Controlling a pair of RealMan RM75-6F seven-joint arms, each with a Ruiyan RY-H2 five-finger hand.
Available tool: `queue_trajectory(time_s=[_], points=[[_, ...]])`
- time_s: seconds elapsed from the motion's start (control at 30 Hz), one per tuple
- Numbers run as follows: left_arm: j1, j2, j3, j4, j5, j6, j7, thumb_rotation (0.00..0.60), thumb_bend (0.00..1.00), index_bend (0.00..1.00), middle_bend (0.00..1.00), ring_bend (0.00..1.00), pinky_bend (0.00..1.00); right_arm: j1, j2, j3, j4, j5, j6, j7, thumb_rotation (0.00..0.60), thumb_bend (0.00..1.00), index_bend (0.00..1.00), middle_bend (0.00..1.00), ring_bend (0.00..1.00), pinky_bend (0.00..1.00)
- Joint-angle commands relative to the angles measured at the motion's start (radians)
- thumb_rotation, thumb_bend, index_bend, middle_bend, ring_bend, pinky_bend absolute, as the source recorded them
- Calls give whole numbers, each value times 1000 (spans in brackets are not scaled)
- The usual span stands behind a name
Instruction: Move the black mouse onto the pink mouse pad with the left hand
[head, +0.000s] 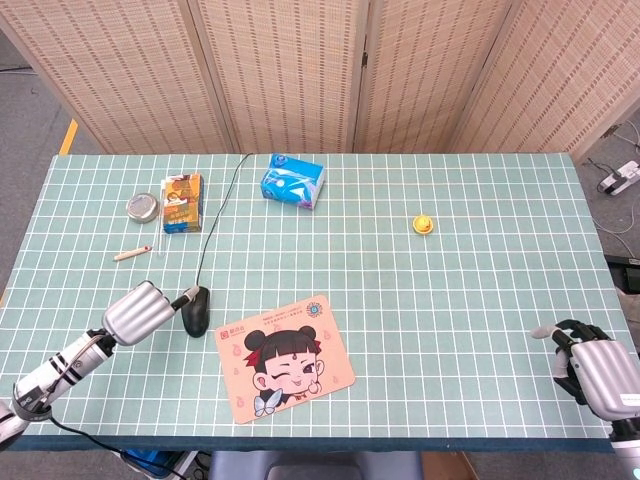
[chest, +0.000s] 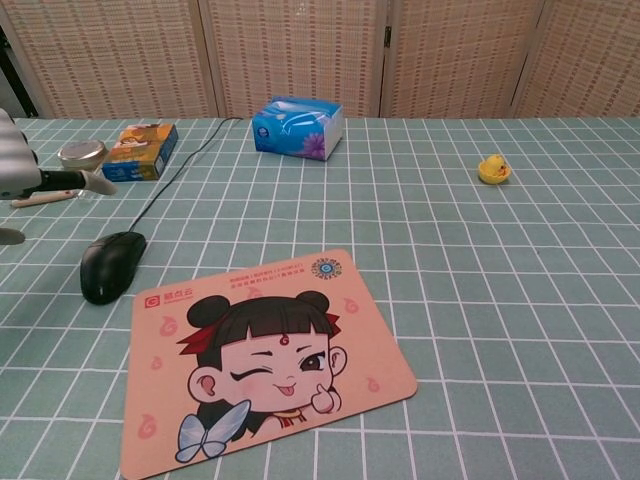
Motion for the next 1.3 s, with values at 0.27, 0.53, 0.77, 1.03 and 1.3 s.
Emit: queue_trajectory(time_s=[0.27,0.53,0.77,1.03,1.3], points=[[0,-12,3,100,100,-45,-16,600,76,217,1000,891,937,1,6,-8,-11,-15,-3,3,600,343,351,363,283,337],[-16,-36,3,147,160,-86,-42,600,73,190,1000,891,937,1,11,-9,-12,-14,-3,11,600,343,352,363,283,337],[-30,-51,-10,151,184,-118,-49,600,63,153,1000,892,937,1,11,-7,-11,-9,-2,15,600,343,351,363,283,337],[-49,-51,-19,107,210,-155,-35,600,59,151,1000,901,937,4,11,-5,-8,-1,-9,18,600,343,351,363,283,337],[-69,-57,-44,56,207,-222,23,600,59,159,1000,901,937,2,14,-5,-7,-1,-4,24,600,343,351,363,283,337]])
